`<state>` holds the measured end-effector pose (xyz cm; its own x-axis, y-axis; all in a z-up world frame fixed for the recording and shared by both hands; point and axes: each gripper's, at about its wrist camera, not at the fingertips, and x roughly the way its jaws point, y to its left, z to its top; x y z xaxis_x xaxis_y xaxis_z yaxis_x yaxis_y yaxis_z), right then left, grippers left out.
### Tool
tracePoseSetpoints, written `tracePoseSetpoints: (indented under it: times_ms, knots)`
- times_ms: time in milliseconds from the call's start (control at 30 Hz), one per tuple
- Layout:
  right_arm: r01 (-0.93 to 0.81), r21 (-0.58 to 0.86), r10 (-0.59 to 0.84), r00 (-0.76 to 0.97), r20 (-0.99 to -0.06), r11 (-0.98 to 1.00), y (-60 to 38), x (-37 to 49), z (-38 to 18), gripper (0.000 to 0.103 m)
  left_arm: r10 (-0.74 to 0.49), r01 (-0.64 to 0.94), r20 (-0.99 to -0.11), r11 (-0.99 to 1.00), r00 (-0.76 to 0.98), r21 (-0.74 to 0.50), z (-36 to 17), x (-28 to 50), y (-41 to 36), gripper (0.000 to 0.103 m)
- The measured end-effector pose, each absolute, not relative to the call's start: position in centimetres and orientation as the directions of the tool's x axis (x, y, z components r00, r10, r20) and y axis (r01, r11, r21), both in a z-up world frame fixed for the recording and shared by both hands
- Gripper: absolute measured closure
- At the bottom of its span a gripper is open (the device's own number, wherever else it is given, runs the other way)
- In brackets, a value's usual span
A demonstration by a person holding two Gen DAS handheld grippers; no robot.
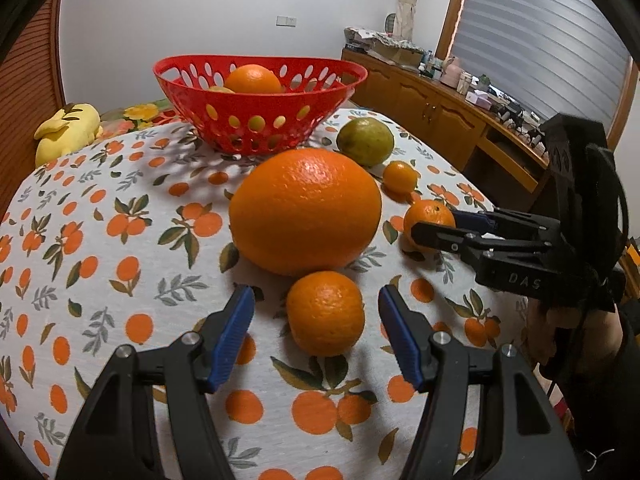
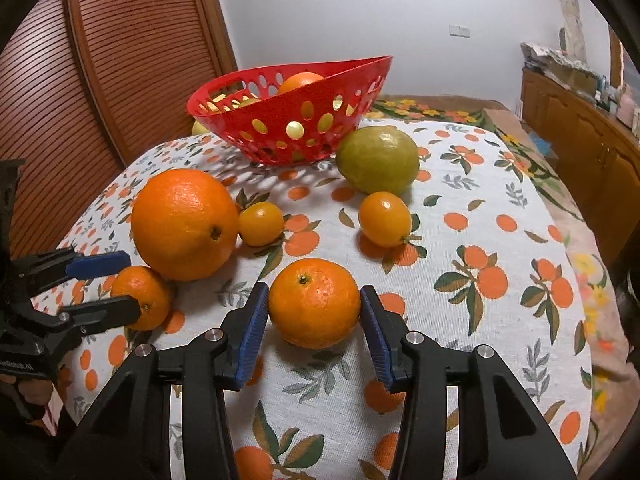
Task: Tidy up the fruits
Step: 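Grasp a mandarin with the left tool while the right tool grasps another mandarin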
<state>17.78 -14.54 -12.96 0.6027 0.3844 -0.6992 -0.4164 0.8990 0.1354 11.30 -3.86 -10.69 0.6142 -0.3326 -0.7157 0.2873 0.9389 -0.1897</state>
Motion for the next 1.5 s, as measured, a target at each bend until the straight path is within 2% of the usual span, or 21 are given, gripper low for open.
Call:
tracePoseSetpoints:
  times_ms: [433, 733, 867, 1500]
  knots:
    - [-0.420, 0.147, 0.397, 0.606, -0.690, 0.896, -14.6, 17.7, -13.2, 0.056, -0.351, 0.300, -0.722, 0.932, 0.596, -0.205, -11.5, 11.6, -4.4, 0.039]
    - [-0.418, 0.146, 0.395, 0.607, -0.690, 0.897, -14.7, 17.7, -13.2, 0.056, -0.343, 0.284, -0.725, 0.936, 0.597, -0.209, -11.8, 11.7, -4.0, 0.051]
    - [-0.418, 0.146, 0.395, 0.607, -0.689, 0.897, -14.7, 17.7, -13.2, 0.056, -0.370, 0.301, -0.713, 0.926, 0.595, -0.229, -11.7, 11.3, -3.9, 0.062]
    - [-0.418, 0.147, 0.396, 0.606, -0.690, 0.896, -14.7, 17.7, -13.2, 0.056, -0.361, 0.270, -0.692, 0.932, 0.625, -0.243, -10.6, 10.0, -2.0, 0.063]
